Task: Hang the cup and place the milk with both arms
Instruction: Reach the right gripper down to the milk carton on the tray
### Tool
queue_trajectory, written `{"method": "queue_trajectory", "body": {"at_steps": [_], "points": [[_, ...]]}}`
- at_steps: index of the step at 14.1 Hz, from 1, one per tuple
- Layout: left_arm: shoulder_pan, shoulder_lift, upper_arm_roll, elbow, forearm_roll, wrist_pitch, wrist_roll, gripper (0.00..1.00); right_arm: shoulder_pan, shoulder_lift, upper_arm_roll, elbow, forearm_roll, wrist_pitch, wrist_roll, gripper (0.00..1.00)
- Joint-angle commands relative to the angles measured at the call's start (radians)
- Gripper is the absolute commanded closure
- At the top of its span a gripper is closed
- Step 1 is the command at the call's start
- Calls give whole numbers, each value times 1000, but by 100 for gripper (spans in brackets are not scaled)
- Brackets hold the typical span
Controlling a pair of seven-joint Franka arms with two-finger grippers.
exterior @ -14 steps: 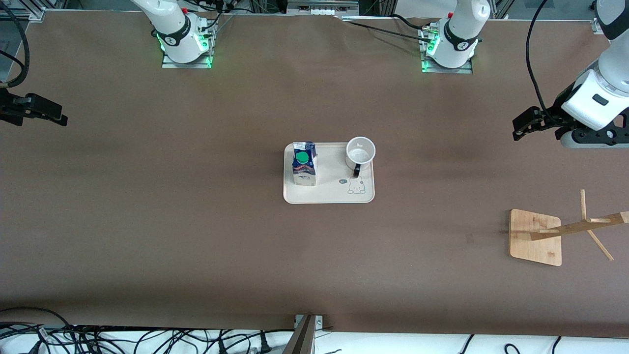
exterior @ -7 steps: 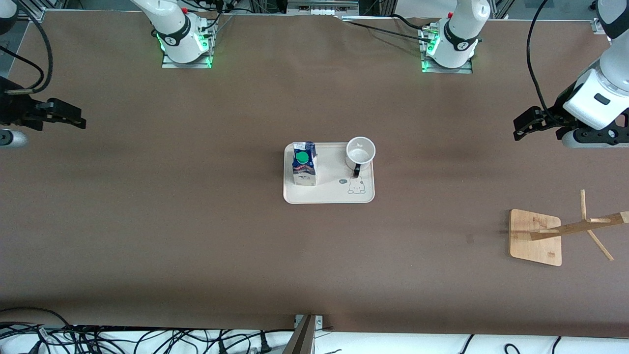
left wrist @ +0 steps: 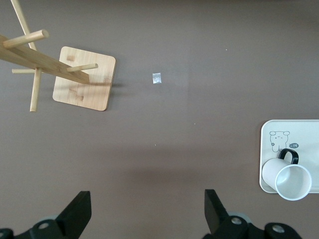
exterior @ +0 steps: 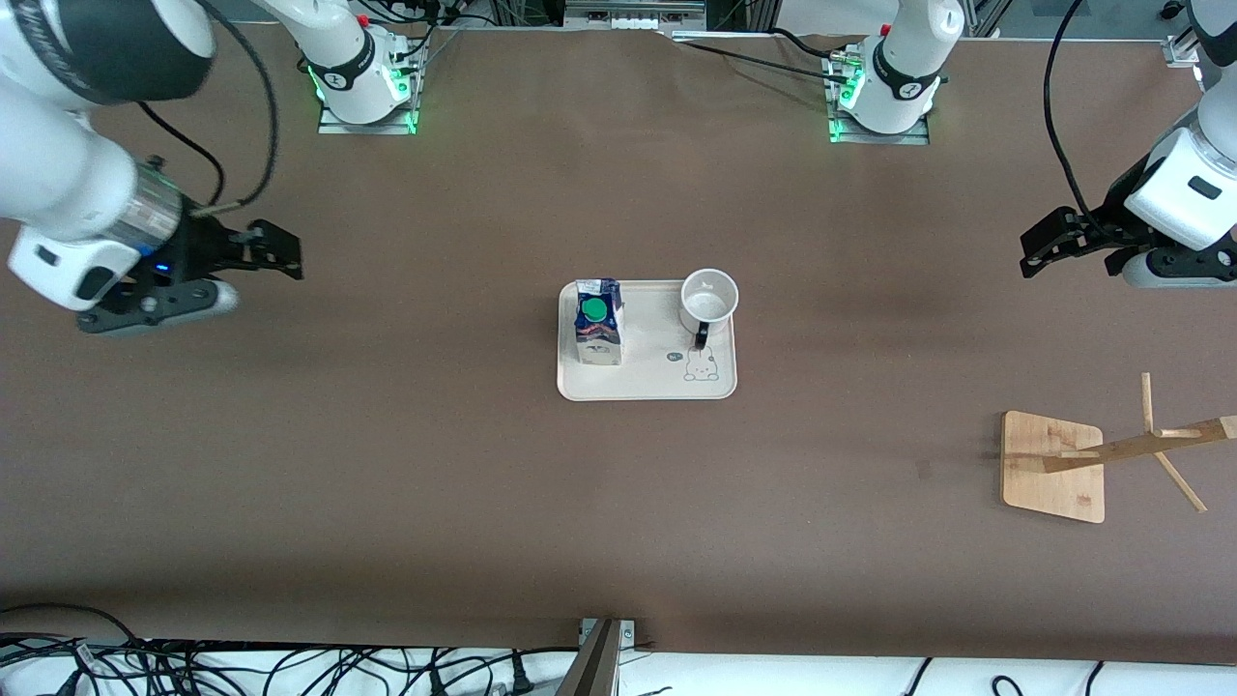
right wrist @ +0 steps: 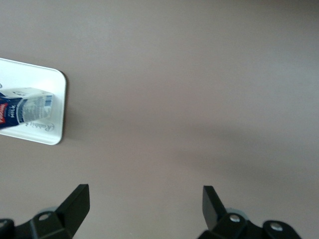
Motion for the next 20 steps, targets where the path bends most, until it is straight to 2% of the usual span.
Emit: {"method": "queue_trajectory", "body": {"at_steps": [1,3,5,6,10,13,15,18,20], "points": [[13,26,-4,41,-19,-18,13,0,61,40,-6,-6,20,52,68,0],[13,35,-6,43,-19,-16,14,0,89,77,-6,-6,37,86,118,0],[15,36,-6,44,-19,-16,14,0,118,112,-8,-6,147,114,135,0],[13,36,-4,44,-19,-16,14,0,123,133,-8,-4,164,116,155,0],[13,38,-6,44,-19,-16,14,0,184,183,-8,16,158,165,255,0],[13,41,-6,44,-17,-16,14,0,270,250,-21,91,155,180,368,0],[13,41,-6,44,-17,-16,14,0,356,296,-76,146,155,180,424,0],[13,43,-6,44,-17,-16,14,0,474,342,-170,163,163,183,473,0],[13,43,-6,44,-16,-16,14,0,520,370,-199,206,164,183,508,0]]}}
